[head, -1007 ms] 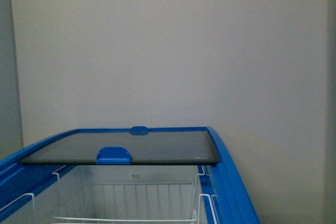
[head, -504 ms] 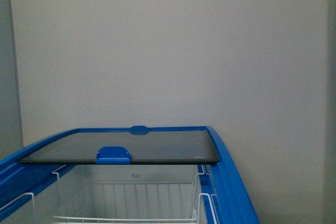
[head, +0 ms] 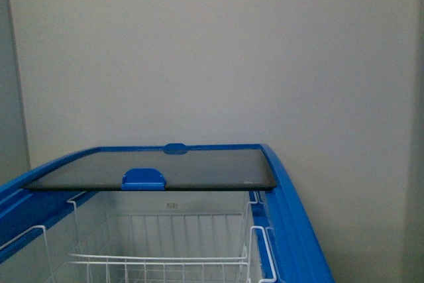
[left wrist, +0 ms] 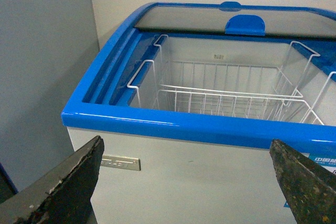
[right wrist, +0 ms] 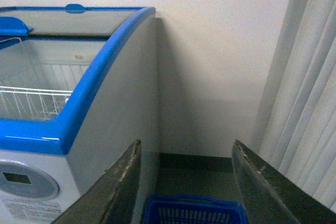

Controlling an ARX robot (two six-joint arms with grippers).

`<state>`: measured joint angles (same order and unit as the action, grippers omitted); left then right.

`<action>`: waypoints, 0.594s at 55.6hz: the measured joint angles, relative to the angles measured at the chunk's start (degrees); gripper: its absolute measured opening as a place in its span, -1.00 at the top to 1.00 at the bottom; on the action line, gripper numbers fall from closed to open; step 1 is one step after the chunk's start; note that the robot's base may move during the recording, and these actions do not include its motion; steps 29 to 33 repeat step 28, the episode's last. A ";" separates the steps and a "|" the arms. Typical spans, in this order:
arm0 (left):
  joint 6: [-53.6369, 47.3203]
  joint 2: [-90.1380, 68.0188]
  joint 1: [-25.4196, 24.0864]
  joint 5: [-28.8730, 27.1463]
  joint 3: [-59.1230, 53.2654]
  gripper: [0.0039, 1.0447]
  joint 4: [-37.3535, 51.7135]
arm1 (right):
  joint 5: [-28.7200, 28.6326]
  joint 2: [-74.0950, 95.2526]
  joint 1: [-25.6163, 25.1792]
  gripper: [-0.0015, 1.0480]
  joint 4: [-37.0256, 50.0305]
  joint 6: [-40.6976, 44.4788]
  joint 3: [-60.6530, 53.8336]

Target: Put drink in fridge

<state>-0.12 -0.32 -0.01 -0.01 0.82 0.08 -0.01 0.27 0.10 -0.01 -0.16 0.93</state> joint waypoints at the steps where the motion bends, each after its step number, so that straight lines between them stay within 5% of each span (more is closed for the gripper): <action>1: 0.00 0.00 0.00 0.00 0.00 -0.85 0.00 | 0.02 0.00 0.00 -0.11 0.00 0.00 0.00; 7: 0.00 0.00 0.00 0.00 0.00 -0.85 0.00 | 0.02 0.00 0.00 -0.53 0.00 0.00 0.00; 8: 0.00 0.00 0.00 0.00 0.00 -0.85 0.00 | 0.02 0.00 0.00 -0.85 0.00 0.00 0.00; 9: 0.00 0.00 0.00 0.00 0.00 -0.85 0.00 | 0.02 0.00 0.00 -0.88 0.00 -0.02 0.00; 33: 0.00 0.00 0.00 0.00 0.00 -0.85 0.00 | 0.02 0.00 0.00 -0.86 0.00 0.00 0.00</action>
